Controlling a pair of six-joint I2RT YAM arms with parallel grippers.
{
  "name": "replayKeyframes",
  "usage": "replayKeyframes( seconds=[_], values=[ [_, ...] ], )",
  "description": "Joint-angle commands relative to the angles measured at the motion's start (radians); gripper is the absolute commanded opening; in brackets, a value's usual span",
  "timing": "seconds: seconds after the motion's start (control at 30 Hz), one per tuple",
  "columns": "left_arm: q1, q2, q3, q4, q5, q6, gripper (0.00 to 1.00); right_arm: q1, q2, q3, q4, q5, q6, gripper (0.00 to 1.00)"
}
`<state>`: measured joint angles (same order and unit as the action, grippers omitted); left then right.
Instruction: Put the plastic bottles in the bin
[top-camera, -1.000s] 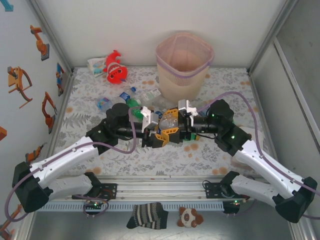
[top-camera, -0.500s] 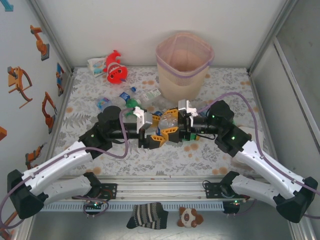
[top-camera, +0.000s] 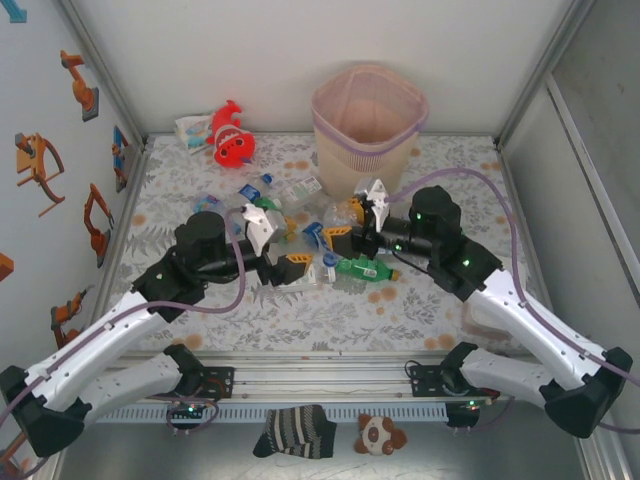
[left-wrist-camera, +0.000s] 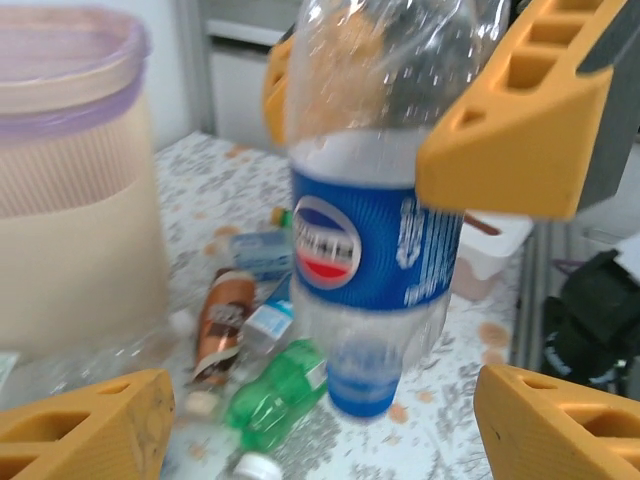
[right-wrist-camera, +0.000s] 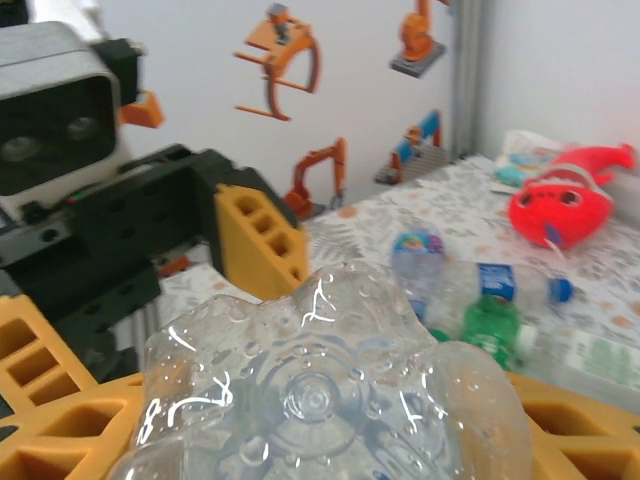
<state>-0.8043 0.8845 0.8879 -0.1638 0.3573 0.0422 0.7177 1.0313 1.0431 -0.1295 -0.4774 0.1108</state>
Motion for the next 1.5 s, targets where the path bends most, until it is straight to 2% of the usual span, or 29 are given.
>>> replayKeyframes(
  seconds=[0.0, 0.17, 0.3, 0.5, 0.8, 1.13, 1.47],
  values=[
    [0.061, -0.037, 0.040, -0.116, -0.073, -0.045, 0.79, -0.045, 0.029, 0.074, -0.055, 0.080, 0.004, 0.39],
    [0.220, -0.058, 0.050, -0.228, -0.067, -0.091, 0.81, -0.154, 0.090, 0.169, -0.103, 0.110, 0.037, 0.38],
    [0.362, -0.054, 0.070, -0.310, -0.014, -0.083, 0.82, -0.257, 0.158, 0.273, -0.119, 0.114, 0.062, 0.38],
    [0.491, -0.015, 0.094, -0.410, 0.018, -0.010, 0.83, -0.347, 0.279, 0.439, -0.140, 0.116, 0.062, 0.38],
    [0.525, -0.033, -0.029, -0.352, 0.047, 0.071, 0.84, -0.409, 0.459, 0.707, -0.153, 0.131, 0.072, 0.38],
    [0.527, -0.071, -0.046, -0.369, 0.036, 0.093, 0.85, -0.471, 0.733, 0.990, -0.263, 0.268, 0.064, 0.37],
    [0.527, -0.094, -0.061, -0.326, 0.037, 0.043, 0.85, -0.475, 1.006, 1.239, -0.380, 0.449, 0.036, 0.36]
  ],
)
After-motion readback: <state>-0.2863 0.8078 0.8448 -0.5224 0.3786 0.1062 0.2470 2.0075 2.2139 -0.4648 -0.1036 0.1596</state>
